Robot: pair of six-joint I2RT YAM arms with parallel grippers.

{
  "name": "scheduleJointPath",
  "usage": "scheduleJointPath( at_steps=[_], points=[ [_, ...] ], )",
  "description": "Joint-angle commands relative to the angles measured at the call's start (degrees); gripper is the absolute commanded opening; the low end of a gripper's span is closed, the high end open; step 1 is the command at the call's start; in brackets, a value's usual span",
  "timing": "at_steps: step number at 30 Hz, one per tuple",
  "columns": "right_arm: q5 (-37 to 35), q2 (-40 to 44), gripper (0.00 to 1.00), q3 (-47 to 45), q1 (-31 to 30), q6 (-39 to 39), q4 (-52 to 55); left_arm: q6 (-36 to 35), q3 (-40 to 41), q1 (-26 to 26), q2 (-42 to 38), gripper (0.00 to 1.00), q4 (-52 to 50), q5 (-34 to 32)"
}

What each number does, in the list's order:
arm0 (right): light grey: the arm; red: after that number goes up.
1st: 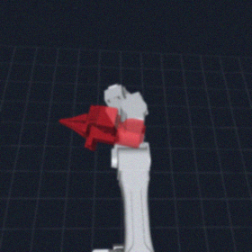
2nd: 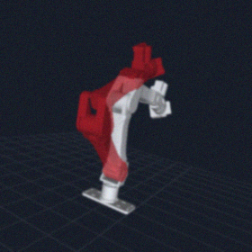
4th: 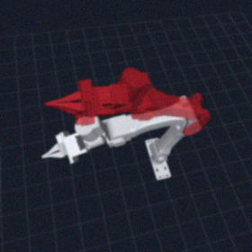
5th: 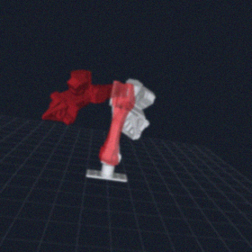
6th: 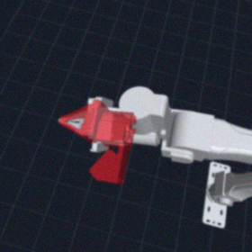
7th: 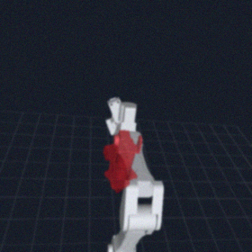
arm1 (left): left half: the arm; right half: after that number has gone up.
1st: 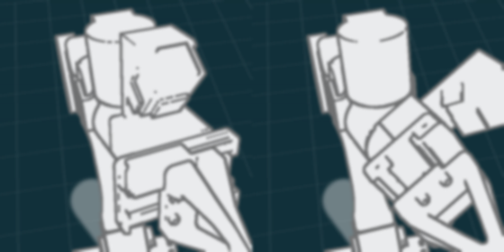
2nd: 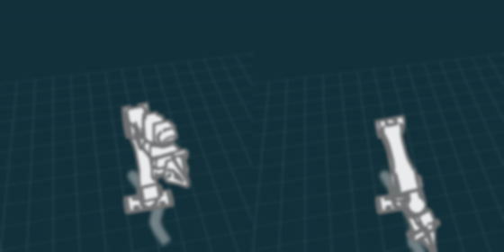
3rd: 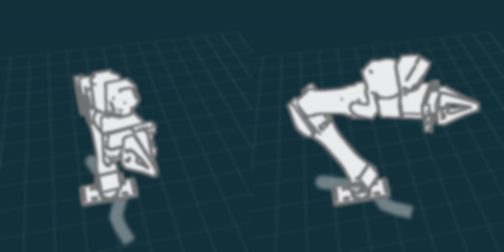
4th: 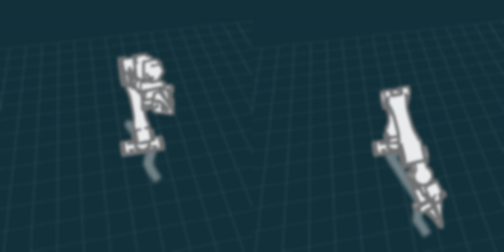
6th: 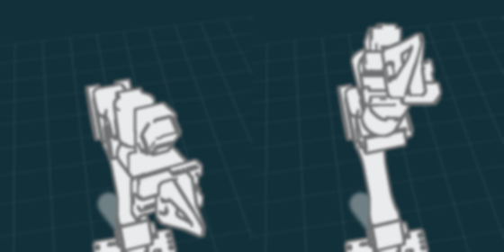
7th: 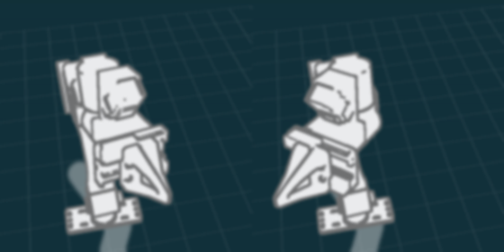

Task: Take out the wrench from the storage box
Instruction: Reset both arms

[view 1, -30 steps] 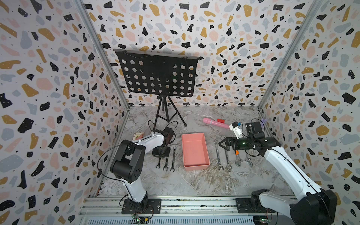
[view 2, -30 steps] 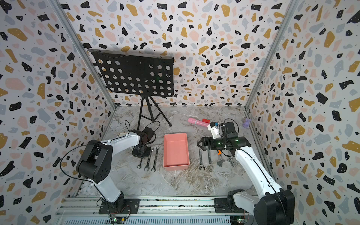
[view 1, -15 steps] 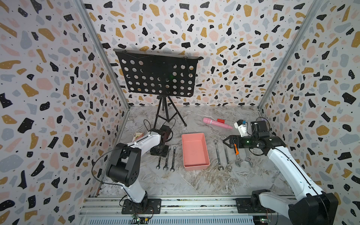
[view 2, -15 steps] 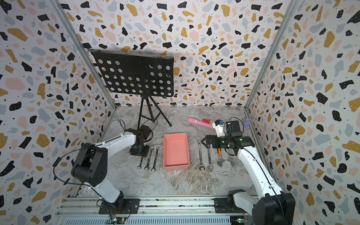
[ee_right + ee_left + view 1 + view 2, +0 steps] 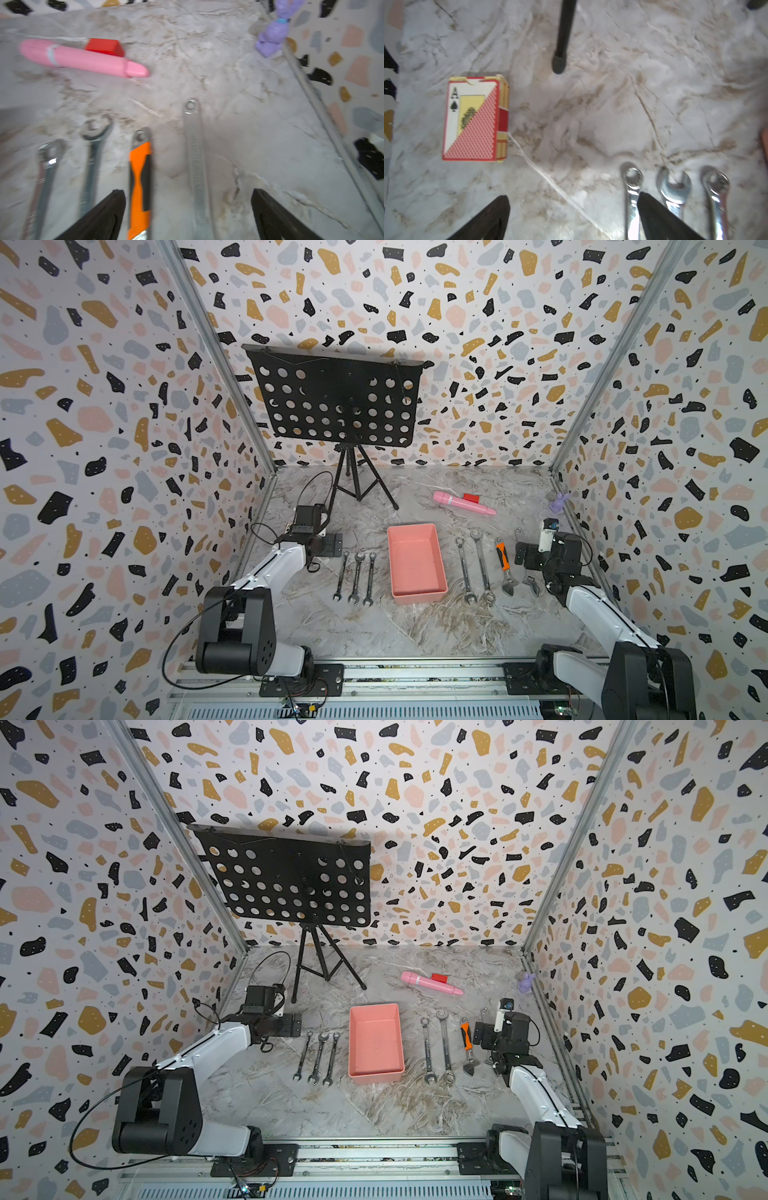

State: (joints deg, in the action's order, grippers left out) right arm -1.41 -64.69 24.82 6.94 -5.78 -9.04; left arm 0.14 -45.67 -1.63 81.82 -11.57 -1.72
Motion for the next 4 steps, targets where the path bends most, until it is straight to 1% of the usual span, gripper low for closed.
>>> scheduleJointPath(
  at_steps=[1, 3, 4],
  points=[
    [-9.02, -3.77, 1.0, -0.96, 2.75, -0.76, -14.55, -0.69, 3.99, 1.07, -0.43, 1.0, 18.85, 3.25],
    [-7.66, -8.13, 1.0, -1.25, 3.08, -0.66, -18.11, 1.33, 6.15, 1.96, 0.17, 1.0, 24.39, 4.28],
    [-6.87, -9.78, 1.0, -1.3, 3.08, -0.33, -19.78, 1.61, 6.23, 2.24, 0.66, 1.0, 25.2, 4.51]
  ],
)
